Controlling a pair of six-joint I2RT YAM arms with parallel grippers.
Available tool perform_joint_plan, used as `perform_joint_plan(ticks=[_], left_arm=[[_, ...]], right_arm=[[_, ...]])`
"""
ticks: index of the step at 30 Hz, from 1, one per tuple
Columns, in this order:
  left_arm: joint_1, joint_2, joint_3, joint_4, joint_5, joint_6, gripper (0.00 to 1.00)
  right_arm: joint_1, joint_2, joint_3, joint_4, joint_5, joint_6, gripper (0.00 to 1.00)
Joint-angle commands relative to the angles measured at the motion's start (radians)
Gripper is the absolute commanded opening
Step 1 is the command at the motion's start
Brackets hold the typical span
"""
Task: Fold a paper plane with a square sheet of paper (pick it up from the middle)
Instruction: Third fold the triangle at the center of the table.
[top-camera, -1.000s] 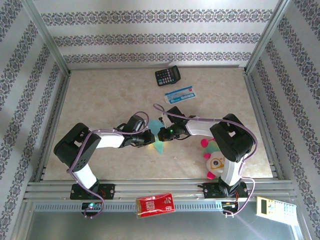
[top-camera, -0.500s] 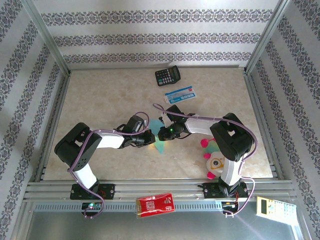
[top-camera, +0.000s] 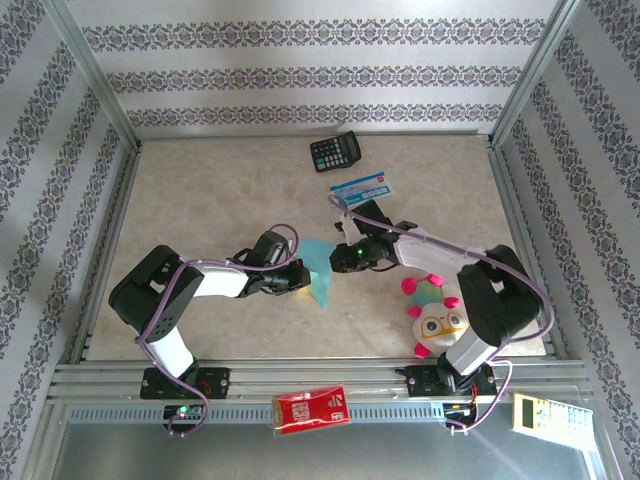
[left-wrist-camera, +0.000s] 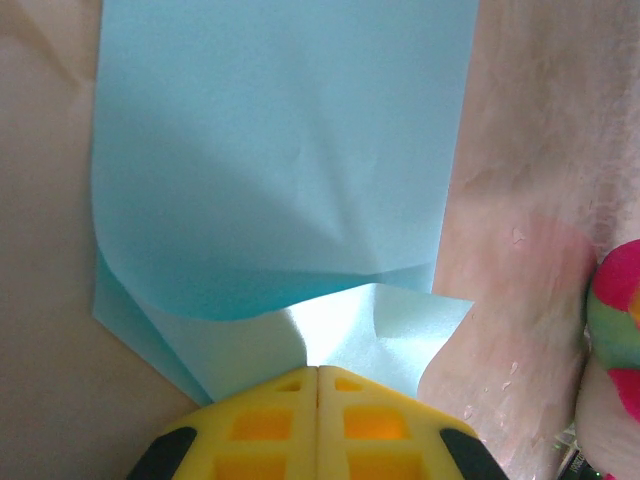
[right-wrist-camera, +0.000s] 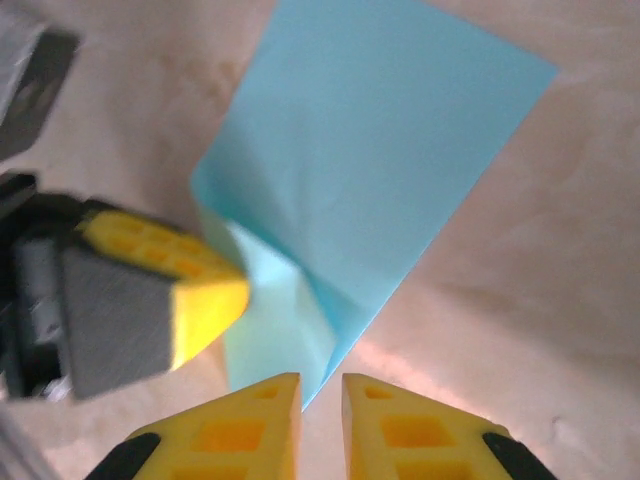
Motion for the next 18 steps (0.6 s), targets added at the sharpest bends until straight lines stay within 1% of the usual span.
perform_joint_plan(ticks=[1,5,10,18], left_arm=[[0.003,0.052,-0.004,-0.168,-0.038,0.021,0.00],[0.001,0.051,0.023,-0.253,-0.084,0.032,0.00],[0.000,0.063,0.053,-0.317,-0.100,0.042,0.00],[0.000,0.068,0.058,-0.321,-0.100,0.049,0.00]], right_arm=[[0.052,-0.016,-0.094,0.117,-0.113,0.115,0.14],[0.096,-0.004,-0.148,0.243,-0.133,0.213,0.11],[0.140,0.051,-0.150,0.307,-0.132,0.258,0.09],[0.150,0.134,-0.112,0.326,-0.146,0.256,0.08]])
